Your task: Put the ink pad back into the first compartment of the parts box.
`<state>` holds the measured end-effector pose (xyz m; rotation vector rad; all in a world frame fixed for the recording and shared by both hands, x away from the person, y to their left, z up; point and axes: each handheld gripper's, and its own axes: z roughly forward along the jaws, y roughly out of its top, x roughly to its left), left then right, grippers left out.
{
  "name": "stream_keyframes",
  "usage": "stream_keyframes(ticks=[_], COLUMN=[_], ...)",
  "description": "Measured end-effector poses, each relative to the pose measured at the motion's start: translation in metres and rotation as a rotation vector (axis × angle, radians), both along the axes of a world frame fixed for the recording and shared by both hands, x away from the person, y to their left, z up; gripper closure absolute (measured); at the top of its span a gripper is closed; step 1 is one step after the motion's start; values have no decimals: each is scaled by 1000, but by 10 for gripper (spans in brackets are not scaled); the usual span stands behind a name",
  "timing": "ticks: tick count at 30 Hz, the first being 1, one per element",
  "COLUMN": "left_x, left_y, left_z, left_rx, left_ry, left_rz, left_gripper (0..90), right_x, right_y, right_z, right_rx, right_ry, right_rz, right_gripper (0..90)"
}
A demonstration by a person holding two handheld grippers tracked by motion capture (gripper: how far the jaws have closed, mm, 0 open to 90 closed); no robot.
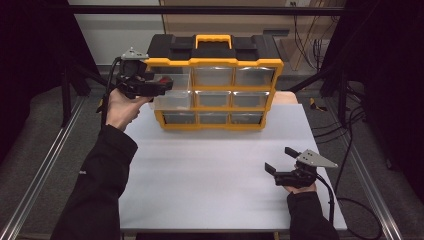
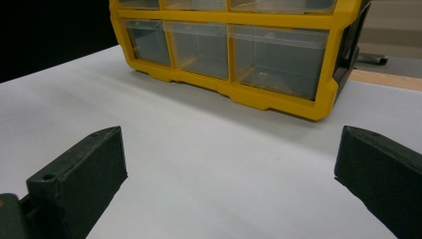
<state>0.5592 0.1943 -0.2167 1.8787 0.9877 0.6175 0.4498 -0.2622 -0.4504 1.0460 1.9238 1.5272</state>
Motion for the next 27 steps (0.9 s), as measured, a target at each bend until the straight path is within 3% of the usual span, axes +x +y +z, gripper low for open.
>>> stream_keyframes(ticks=[9, 18, 27], left_x=[-16, -37, -63], left_y=[8, 22, 31], left_z=[10, 11, 2], left_rx=[-39, -106, -101], left_ry=[-60, -108, -180], left_rz=[-26, -59, -82], left_gripper=[212, 98, 21], right_x=[0, 0, 0], right_y=[0, 0, 0], right_z=[0, 0, 0], right_rx=[-1, 2, 1], right_ry=[-2, -4, -6], right_rz=[-1, 0, 0], right_gripper=[0, 0, 0])
